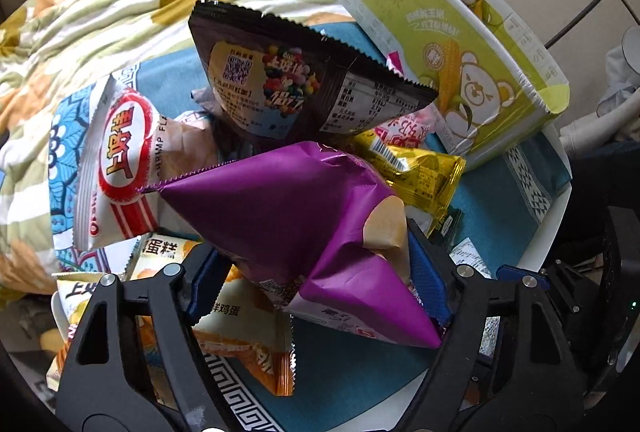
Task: Organize snacks
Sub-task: 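Grasp the purple bag with the left tool while the right tool grasps the white printed bag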
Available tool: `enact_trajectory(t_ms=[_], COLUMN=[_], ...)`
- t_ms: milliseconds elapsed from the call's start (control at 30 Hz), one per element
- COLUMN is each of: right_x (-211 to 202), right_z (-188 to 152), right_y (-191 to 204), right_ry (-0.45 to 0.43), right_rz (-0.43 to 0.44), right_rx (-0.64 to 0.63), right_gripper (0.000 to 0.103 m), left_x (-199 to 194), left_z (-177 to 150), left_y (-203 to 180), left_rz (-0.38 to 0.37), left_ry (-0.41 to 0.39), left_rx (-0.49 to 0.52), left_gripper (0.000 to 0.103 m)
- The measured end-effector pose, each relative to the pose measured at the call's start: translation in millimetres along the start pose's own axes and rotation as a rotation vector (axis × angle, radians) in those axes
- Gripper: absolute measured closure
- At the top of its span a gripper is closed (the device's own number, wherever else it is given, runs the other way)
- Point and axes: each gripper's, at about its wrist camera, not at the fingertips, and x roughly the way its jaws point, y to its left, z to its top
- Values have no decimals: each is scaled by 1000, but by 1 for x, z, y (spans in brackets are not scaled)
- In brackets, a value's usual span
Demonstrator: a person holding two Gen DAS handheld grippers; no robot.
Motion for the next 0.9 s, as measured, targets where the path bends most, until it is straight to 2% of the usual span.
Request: enact_trajectory(t_ms=[100, 133, 167, 500, 533, 600, 767, 900], right_x=[7, 8, 9, 24, 25, 28, 26, 15], right_z=[0, 1, 1, 7, 7, 6, 5, 6], right_y=[1, 0, -1, 0, 0, 1, 2, 2], right_ry=[12, 12, 11, 51, 56, 68, 73, 59], right_rz=[0, 9, 17, 23, 25, 41, 45, 45], right_rx=[-4, 2, 4, -29, -33, -41, -66, -87], right_gripper=[2, 2, 2, 4, 6, 18, 28, 31], left_x=[-1, -2, -3, -20, -22, -25, -35, -48], left_z=[-3, -3, -4, -12, -13, -15, -21, -28], left_y=[5, 6, 7, -2, -4, -6, -11, -19], left_rz=[-12, -20, -22, 5, 7, 15, 30, 39], left_ry=[1, 0, -2, -36, -38, -41, -50, -67], left_rx=[-19, -22, -25, -25, -27, -29, -47, -64], left_gripper=[35, 43, 45, 48, 48, 48, 48, 48])
